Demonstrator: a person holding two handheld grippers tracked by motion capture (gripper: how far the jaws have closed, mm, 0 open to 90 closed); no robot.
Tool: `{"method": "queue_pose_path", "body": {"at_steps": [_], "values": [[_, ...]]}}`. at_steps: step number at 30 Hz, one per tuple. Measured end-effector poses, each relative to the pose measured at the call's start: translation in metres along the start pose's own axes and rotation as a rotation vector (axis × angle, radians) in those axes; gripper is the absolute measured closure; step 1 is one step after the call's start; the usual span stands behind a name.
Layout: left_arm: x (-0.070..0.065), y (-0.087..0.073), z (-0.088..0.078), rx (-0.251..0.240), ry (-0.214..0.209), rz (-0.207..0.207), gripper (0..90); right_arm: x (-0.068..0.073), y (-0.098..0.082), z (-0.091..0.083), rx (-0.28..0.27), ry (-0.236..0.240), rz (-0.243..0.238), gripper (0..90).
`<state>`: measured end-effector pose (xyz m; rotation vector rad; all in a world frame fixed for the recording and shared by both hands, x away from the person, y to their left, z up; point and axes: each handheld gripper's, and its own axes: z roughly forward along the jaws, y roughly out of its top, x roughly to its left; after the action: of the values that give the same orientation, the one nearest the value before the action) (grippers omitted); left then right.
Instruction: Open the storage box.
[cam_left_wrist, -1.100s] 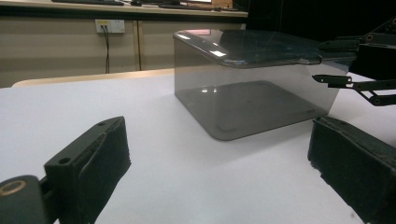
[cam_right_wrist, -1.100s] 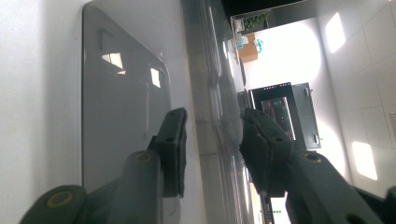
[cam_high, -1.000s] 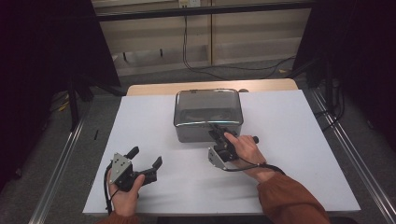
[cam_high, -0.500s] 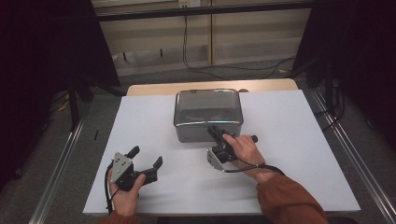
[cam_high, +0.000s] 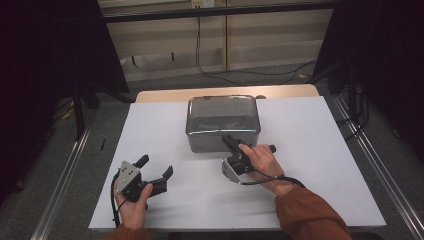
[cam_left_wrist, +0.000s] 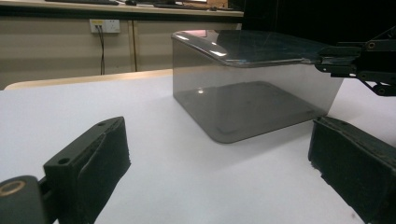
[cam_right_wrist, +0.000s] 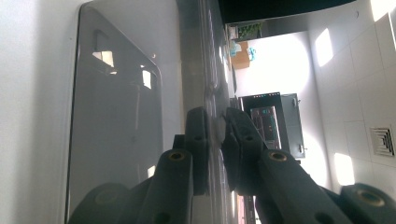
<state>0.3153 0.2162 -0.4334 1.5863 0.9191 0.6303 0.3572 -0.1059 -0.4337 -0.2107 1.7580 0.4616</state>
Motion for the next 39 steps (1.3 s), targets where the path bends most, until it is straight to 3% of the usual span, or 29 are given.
{"method": "queue_pose_path", "body": {"at_steps": [6, 16, 25, 29, 31, 39], "values": [[0.001, 0.001, 0.002, 0.008, -0.021, -0.003, 9.5, 0.000, 0.000, -0.001, 0.001, -0.003, 0.012, 81.3], [0.002, 0.002, 0.007, 0.010, -0.029, 0.004, 7.6, -0.003, 0.000, -0.002, -0.004, -0.012, 0.022, 82.2], [0.000, 0.011, 0.018, 0.003, -0.083, 0.022, 4.7, -0.006, 0.000, -0.002, -0.009, -0.021, 0.024, 82.4], [-0.001, 0.018, 0.022, -0.016, -0.069, 0.034, 2.5, -0.007, 0.000, -0.002, -0.015, -0.027, 0.027, 82.3], [-0.001, 0.020, 0.028, -0.018, -0.093, 0.034, 2.1, -0.007, 0.000, -0.002, -0.015, -0.029, 0.030, 82.3], [-0.001, 0.026, 0.042, -0.013, -0.118, 0.033, 2.2, -0.010, 0.000, -0.002, -0.016, -0.033, 0.040, 82.3]]}}
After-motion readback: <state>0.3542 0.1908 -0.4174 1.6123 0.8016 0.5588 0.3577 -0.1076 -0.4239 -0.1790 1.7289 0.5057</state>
